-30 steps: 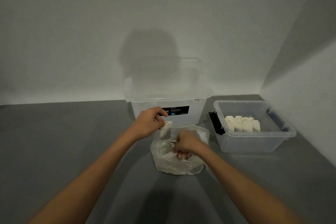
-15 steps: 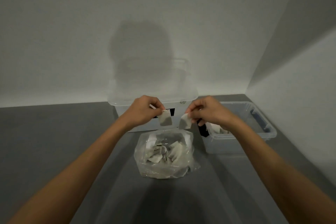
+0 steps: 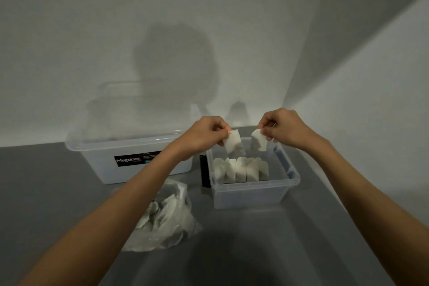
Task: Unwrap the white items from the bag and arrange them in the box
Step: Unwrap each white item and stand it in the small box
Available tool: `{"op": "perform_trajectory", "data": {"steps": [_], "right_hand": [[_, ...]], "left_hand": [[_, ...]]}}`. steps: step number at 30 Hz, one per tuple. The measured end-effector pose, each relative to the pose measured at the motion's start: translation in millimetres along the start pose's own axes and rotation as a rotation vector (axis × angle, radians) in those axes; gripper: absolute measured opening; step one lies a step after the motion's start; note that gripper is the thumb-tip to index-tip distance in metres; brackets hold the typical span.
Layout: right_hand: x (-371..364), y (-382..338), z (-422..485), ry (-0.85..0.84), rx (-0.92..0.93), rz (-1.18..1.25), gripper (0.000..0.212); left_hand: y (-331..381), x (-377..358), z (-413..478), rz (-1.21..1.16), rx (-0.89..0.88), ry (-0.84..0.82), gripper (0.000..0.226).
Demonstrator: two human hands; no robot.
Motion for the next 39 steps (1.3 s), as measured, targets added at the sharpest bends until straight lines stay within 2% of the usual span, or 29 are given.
{"op": "perform_trajectory", "data": {"steps": [6,16,21,29,39], "right_hand": [[-29,50,11,-0.221,-0.015,-0.205,0.016],[-90,89,22,-0.465,-0.025,-0.429,0.017],[-105,95,29,-0.386,0.004,-0.476,0.027],[-118,98,37,-0.337,0.055,-0.528,0.025],[-121,98,35,-0.378,0.043,-0.534,0.023]], "left_hand": [[-9,-73,43,0.077,0.053,-0.078,0.012],[-66,-153,90,0.432,0.219,-0.194,0.009],[-84,-165,97,0.550,0.214,-0.136,0.010],[-89,-174,100,0.707,0.144,-0.063,0.010],[-92,-175,100,0.767,0.121,-0.072,0.015]]}}
Point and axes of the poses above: each hand's wrist, its own z-axis towards the middle knuckle, its own x-axis out of the back of the hand, y = z × x, the point moved 3 cm from there along z, towards the middle knuckle, and after that the axes turned 6 degrees about y, right-handed, at the moved point
